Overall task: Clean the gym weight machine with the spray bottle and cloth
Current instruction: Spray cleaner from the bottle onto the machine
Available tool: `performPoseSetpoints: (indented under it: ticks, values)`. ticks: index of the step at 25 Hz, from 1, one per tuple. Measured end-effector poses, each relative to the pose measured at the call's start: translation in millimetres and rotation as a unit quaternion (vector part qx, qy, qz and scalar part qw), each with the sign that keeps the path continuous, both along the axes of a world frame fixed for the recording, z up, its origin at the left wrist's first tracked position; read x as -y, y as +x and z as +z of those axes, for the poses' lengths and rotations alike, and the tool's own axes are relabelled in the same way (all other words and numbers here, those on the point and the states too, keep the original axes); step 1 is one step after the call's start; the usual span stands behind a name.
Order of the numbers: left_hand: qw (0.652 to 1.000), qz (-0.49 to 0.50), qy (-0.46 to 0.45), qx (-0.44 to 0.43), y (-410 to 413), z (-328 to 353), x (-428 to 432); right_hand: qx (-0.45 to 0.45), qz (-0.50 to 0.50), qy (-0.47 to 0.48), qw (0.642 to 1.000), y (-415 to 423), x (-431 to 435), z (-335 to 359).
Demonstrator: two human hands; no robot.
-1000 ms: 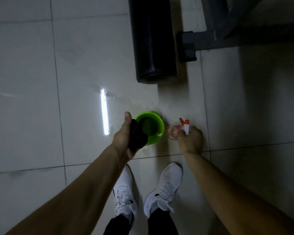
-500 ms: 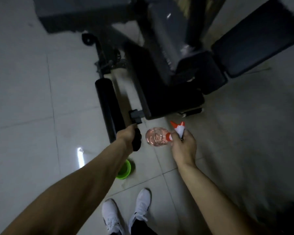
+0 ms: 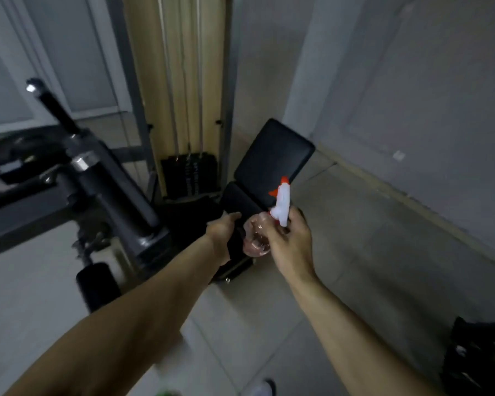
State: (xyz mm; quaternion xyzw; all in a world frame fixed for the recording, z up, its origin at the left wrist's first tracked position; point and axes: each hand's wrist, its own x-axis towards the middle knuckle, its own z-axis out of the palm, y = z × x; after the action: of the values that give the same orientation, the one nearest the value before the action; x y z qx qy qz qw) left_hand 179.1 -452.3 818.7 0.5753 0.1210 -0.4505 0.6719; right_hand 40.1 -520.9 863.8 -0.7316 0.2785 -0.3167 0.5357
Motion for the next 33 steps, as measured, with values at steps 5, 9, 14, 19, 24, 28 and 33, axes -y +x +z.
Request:
performPoseSetpoints:
  ticks: [5, 9, 14, 19, 24, 28, 33]
  values:
    - [0.991, -0.07, 0.01, 0.117, 23, 66, 114, 0.045, -0.026, -0.047, 0.998, 30, 129, 45]
    - [0.993, 0.034, -0.014, 0.117, 61, 73, 161, 0.025, -0.056, -0.031, 0.998, 61, 183, 33]
    - [0.992, 0.096, -0.013, 0.084, 126, 51, 202, -0.135, -0.071, 0.041, 0.987, 124, 239, -23]
    - [0.995, 0.09, -0.004, 0.047, 192, 19, 252, -0.227, -0.136, 0.069, 0.962, 187, 292, -77]
    - [0.997, 0.082, 0.011, 0.012, 247, -22, 279, -0.261, -0.112, 0.099, 0.954, 250, 315, -123]
    - [0.992, 0.108, 0.053, -0.024, 279, -71, 266, -0.282, -0.093, 0.127, 0.946, 283, 309, -163]
    - [0.983, 0.153, 0.086, -0.056, 295, -109, 252, -0.333, -0.057, 0.109, 0.935, 308, 296, -205]
